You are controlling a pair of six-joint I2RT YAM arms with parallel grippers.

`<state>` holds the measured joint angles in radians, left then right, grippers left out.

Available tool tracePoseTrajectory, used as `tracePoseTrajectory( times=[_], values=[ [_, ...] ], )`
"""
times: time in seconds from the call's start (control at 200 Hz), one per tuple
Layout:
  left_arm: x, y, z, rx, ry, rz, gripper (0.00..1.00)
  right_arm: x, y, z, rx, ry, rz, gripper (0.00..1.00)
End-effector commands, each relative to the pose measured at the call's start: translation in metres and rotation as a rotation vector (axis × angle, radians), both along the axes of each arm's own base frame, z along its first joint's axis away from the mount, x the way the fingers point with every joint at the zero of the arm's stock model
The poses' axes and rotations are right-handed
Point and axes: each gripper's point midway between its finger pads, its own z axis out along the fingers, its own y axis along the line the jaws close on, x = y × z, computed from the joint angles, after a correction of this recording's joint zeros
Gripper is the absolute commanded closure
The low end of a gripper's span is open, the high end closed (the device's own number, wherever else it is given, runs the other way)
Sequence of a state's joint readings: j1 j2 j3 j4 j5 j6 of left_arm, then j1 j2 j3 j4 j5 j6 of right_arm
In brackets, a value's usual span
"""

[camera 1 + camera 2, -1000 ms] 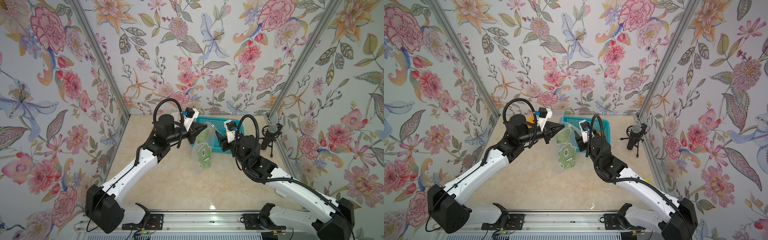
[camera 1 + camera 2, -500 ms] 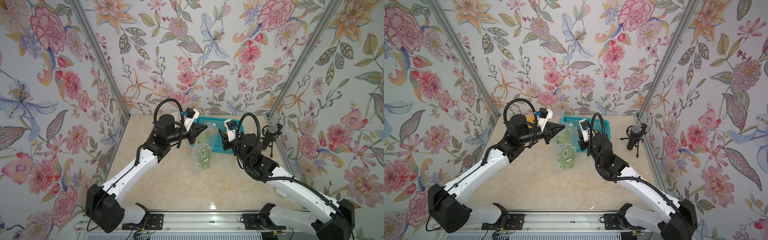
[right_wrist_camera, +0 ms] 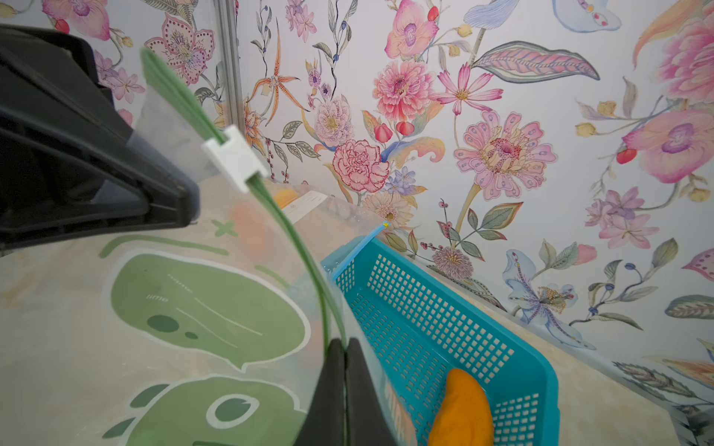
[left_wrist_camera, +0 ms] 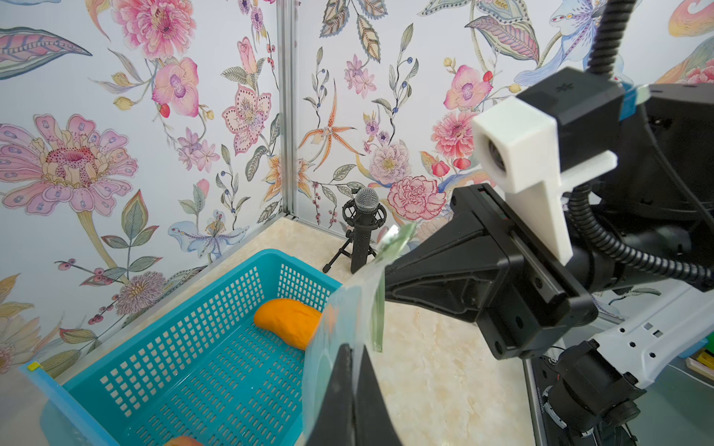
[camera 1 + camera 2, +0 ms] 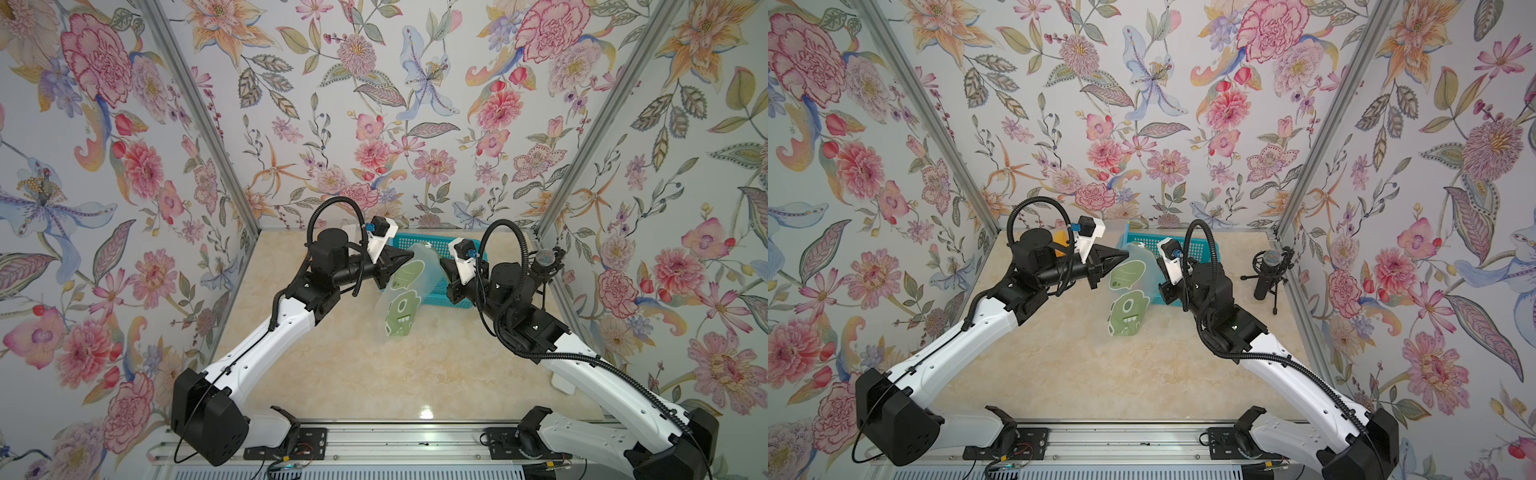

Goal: Place the mango in a zip-top bag and seal the zipper
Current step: Open the zipper of the food storage bag.

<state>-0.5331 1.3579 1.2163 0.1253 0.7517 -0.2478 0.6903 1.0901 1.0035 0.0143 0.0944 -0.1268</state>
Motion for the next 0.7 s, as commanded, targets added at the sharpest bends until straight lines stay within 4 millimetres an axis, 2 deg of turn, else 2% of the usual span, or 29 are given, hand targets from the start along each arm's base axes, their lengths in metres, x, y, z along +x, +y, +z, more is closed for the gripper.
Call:
tracePoseTrajectory(
  times=[0.0, 0.06, 0.13, 0.185, 0.195, 0.225, 0.36, 0.475, 0.596, 0.646, 0.696],
  values=[
    [0.005, 0.011, 0.016, -0.011, -0.019, 0.046, 0.82, -0.008, 0.005, 0.007, 0.040, 0.074, 0.059, 1.00],
    [0.010, 0.017, 0.014, -0.005, -0.009, 0.081, 0.61, -0.009, 0.006, 0.000, 0.050, 0.160, 0.071, 1.00],
    [0.015, 0.024, 0.012, 0.005, 0.002, 0.123, 0.46, -0.012, 0.008, -0.006, 0.065, 0.258, 0.078, 1.00],
    [0.020, 0.031, 0.008, 0.020, 0.012, 0.169, 0.28, -0.017, 0.011, -0.013, 0.094, 0.343, 0.087, 1.00],
    [0.021, 0.032, 0.009, 0.022, 0.012, 0.178, 0.25, -0.012, 0.005, -0.014, 0.104, 0.359, 0.065, 1.00],
    [0.025, 0.036, 0.007, 0.034, 0.022, 0.209, 0.19, -0.012, 0.004, -0.019, 0.122, 0.406, 0.059, 1.00],
    [0.036, 0.058, 0.004, 0.074, 0.049, 0.319, 0.12, -0.016, 0.006, -0.034, 0.213, 0.628, 0.031, 1.00],
    [0.041, 0.087, 0.008, 0.096, 0.073, 0.390, 0.05, -0.023, 0.018, -0.039, 0.294, 0.776, 0.082, 1.00],
    [0.044, 0.122, 0.017, 0.109, 0.112, 0.456, 0.05, -0.034, 0.032, -0.028, 0.362, 0.876, 0.166, 1.00],
    [0.041, 0.125, 0.018, 0.120, 0.136, 0.440, 0.07, -0.036, 0.035, -0.021, 0.385, 0.893, 0.190, 1.00],
    [0.034, 0.119, 0.017, 0.128, 0.167, 0.389, 0.10, -0.037, 0.036, -0.015, 0.399, 0.895, 0.199, 1.00]
  ],
)
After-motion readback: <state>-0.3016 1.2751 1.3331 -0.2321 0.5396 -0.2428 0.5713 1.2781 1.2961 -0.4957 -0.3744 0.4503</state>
